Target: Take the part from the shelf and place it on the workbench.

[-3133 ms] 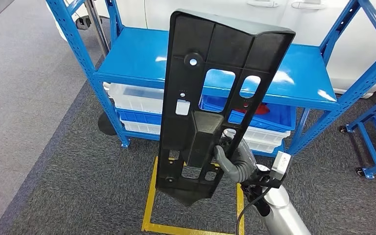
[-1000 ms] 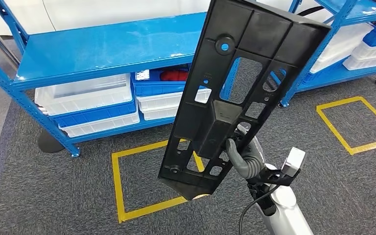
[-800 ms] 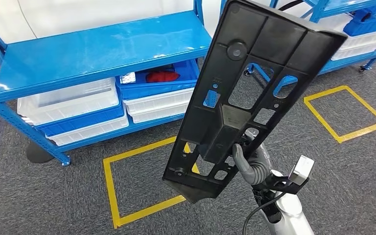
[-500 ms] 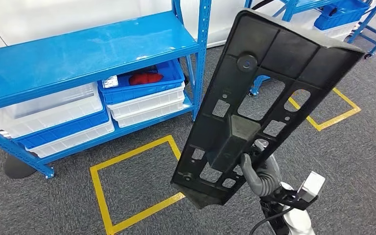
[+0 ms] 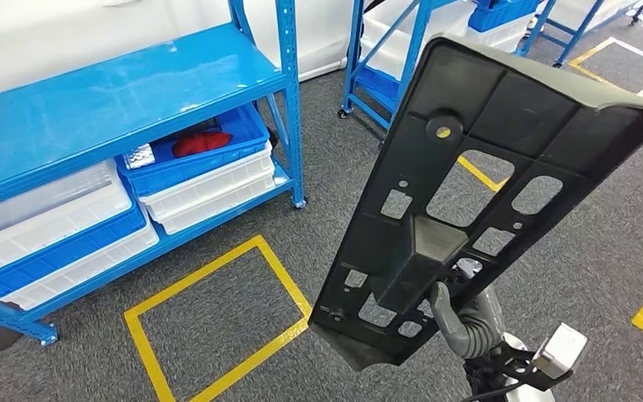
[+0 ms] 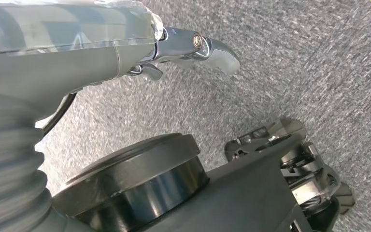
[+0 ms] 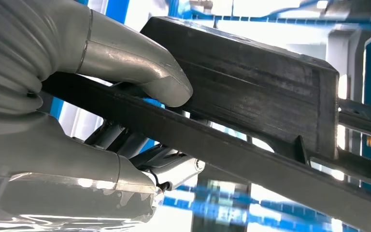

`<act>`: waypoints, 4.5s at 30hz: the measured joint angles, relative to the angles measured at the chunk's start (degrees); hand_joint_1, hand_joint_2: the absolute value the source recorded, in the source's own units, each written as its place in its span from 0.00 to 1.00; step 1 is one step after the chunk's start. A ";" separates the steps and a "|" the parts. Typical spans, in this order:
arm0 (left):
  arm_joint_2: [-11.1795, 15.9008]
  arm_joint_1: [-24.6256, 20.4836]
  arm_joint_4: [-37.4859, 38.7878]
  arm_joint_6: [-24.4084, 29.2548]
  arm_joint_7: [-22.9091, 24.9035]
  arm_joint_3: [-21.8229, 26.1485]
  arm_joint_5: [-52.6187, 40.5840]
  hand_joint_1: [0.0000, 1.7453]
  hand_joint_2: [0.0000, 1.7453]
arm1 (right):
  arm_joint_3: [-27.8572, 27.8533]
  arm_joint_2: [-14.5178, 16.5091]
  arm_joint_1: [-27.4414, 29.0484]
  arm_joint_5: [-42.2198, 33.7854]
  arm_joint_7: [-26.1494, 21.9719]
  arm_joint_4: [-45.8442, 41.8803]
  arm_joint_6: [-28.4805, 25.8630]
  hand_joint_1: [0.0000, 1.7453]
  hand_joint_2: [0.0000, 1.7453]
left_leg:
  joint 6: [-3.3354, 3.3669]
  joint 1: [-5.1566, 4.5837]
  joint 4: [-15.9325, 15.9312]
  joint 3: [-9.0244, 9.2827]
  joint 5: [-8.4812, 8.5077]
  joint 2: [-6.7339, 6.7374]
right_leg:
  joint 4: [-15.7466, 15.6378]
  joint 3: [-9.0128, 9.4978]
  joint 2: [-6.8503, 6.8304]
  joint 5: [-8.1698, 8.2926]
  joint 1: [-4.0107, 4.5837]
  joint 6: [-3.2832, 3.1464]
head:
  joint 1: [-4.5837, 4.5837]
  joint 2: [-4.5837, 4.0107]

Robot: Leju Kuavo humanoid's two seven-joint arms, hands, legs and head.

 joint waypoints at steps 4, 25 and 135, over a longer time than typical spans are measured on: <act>0.00 -0.09 0.00 0.11 -0.11 -0.07 0.30 0.00 1.00 | -0.76 -0.03 0.47 0.14 -0.08 -0.59 0.30 1.00 1.00 | -1.12 0.16 1.91 -0.36 -1.93 -1.38 | -0.57 -0.08 2.45 0.44 -0.44 -1.46 | -0.01 0.00; 1.65 0.73 0.00 2.81 -3.10 1.50 3.93 0.00 1.00 | -2.47 -0.23 -2.01 -1.36 -2.02 -0.26 3.90 1.00 1.00 | 1.26 0.39 -0.54 0.01 0.43 -3.32 | 15.21 -8.88 3.88 -4.71 -1.04 1.59 | 0.01 0.00; 3.26 1.52 -0.31 1.08 2.79 2.05 1.08 0.00 1.00 | -13.51 6.16 6.85 7.31 -3.97 -10.54 -6.30 1.00 1.00 | -1.09 -0.01 8.97 -5.03 -2.13 -6.73 | -1.29 1.12 8.19 -0.28 -0.57 -1.73 | -0.02 0.00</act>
